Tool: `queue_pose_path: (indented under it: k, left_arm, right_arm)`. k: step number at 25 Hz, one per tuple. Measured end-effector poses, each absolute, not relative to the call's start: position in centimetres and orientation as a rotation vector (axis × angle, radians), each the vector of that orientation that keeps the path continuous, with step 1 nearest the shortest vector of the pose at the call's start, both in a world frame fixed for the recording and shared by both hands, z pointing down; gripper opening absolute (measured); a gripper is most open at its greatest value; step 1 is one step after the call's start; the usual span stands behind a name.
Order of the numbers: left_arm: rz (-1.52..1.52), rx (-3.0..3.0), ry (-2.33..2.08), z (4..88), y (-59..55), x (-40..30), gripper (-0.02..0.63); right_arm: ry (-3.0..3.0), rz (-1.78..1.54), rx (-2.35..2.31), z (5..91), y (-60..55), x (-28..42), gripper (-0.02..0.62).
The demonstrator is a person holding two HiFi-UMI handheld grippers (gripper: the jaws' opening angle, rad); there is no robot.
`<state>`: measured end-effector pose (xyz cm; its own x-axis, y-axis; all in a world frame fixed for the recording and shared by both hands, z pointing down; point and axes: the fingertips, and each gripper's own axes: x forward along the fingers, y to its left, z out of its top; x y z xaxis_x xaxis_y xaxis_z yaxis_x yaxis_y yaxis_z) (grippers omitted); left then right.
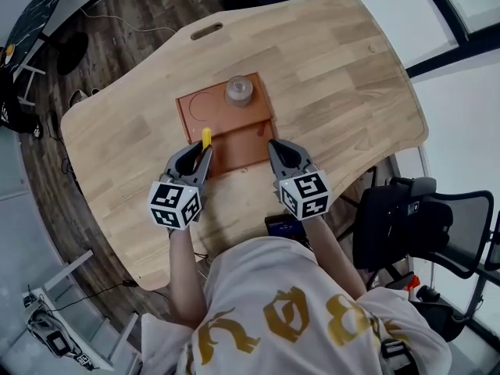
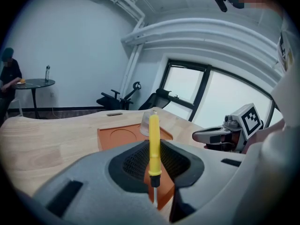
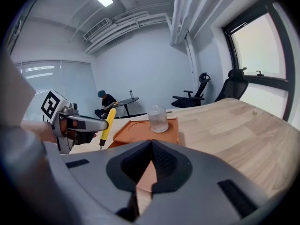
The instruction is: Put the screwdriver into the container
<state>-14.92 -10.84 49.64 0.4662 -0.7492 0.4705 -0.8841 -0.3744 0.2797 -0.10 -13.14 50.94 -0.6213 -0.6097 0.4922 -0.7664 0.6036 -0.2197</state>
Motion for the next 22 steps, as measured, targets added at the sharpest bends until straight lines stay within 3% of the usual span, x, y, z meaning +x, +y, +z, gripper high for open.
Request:
queue_pose_path:
  k: [22]
  left_arm:
    - [0.539, 2.246, -1.172, 54.2, -11.5, -12.2, 0.074]
  right_arm:
    - [-2.434, 0.634, 1.058, 54.0, -14.3, -1.4, 0.011]
